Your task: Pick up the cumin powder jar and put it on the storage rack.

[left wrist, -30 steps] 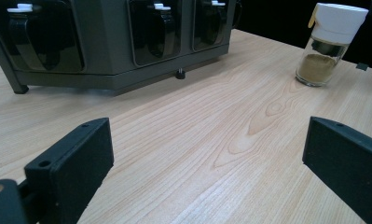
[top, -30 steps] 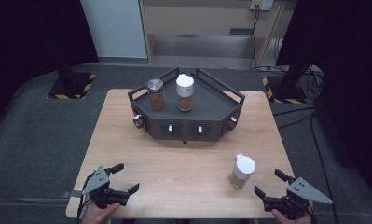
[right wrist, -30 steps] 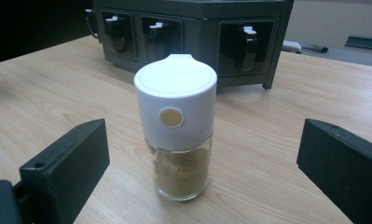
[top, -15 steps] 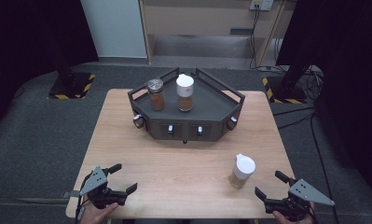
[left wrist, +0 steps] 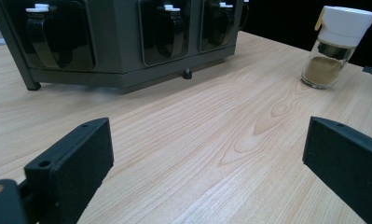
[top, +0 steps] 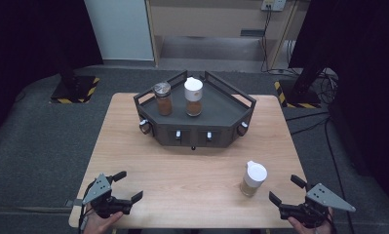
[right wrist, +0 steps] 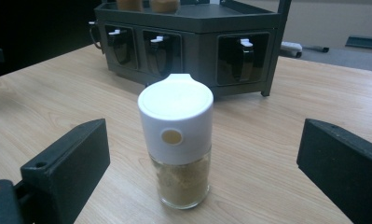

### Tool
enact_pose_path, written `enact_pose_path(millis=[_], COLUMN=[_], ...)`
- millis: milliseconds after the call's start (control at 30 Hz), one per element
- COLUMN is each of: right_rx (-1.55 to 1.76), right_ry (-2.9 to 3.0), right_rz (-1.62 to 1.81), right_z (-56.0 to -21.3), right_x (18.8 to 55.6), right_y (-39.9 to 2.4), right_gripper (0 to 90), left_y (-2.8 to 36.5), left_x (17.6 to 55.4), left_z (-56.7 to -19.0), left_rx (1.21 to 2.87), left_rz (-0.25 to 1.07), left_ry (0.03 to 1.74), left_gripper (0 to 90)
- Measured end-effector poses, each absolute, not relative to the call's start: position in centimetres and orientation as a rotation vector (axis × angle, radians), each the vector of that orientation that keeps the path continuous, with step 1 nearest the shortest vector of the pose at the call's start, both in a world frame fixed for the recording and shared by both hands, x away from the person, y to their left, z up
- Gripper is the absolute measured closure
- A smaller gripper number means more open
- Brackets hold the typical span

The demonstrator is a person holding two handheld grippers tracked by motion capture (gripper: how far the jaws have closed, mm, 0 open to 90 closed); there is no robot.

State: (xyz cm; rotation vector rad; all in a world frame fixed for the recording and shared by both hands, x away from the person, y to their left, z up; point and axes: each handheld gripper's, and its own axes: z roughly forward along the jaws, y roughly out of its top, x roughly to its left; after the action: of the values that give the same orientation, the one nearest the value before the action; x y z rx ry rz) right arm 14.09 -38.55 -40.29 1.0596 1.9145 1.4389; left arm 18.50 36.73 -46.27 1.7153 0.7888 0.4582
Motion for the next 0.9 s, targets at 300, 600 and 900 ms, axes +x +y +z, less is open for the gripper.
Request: enact_pose_path(millis=[300, 600, 900], right_rx=[1.044, 1.032, 1.023], right_ry=[1.962, 1.999, 2.051], right_rz=[1.423, 1.409, 1.389], right_z=[-39.3, -38.8, -38.7], right_x=[15.5, 17.1, 19.1], right_y=[-37.8, -36.9, -35.6], right_gripper=[2.7, 3.2, 4.4], left_y=[36.7, 36.7, 36.7], left_x=[18.5, 18.5, 18.5], left_z=[-46.3, -46.2, -46.3], left_rx=[1.718, 1.718, 1.711], left_rz=[0.457, 0.458, 0.455], left_ry=[0.791, 0.793, 0.798], left_gripper=[0.5, 0.0, 0.0])
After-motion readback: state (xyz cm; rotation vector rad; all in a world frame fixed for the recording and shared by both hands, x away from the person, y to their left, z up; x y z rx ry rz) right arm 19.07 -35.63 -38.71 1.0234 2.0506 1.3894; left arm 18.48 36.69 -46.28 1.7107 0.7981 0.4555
